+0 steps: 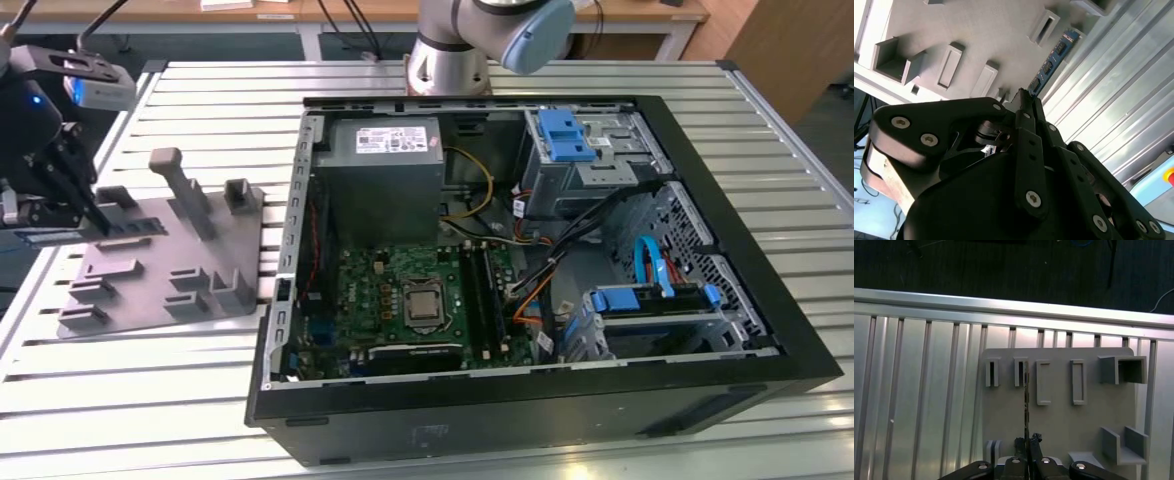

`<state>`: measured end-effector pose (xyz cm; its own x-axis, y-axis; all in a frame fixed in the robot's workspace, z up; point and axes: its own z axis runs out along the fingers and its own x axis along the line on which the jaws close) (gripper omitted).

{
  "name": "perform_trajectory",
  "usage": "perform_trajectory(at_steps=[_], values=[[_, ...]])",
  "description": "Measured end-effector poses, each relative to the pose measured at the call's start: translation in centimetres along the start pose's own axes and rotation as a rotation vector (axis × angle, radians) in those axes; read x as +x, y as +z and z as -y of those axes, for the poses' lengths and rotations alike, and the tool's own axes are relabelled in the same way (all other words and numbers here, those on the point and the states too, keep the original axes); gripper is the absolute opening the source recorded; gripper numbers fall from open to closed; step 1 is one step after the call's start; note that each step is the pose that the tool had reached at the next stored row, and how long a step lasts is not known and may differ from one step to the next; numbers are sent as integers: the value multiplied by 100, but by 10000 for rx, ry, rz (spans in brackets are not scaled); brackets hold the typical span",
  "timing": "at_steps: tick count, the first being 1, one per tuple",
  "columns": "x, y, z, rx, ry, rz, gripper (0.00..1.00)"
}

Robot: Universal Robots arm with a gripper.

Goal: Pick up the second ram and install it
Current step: 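Pick up the second ram and move it above second insertion slot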

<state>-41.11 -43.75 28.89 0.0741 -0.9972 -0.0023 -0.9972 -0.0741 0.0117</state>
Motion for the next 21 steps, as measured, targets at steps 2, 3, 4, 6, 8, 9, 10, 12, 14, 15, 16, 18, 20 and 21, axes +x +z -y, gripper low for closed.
perform_trajectory(at_steps=[2, 3, 4, 6, 8, 9, 10, 12, 14, 15, 16, 18, 20, 21], values=[[0, -21, 0, 0, 0, 1, 14], [0, -32, 0, 0, 0, 1, 14], [0, -43, 0, 1, 0, 1, 14], [0, -66, -1, 0, 0, 1, 14], [0, -86, -1, 0, 0, 1, 14], [0, -94, -1, 1, 0, 2, 14], [0, -103, -1, 0, 0, 2, 14], [0, -122, -1, 1, 0, 3, 14], [0, -145, -2, 0, 0, 3, 14], [0, -157, -2, 1, -1, 4, 14], [0, -170, -2, 0, 0, 4, 14], [0, -191, -2, 0, 0, 5, 14], [-1, -210, -2, 0, 0, 7, 14], [0, -219, -2, 1, 0, 7, 14]])
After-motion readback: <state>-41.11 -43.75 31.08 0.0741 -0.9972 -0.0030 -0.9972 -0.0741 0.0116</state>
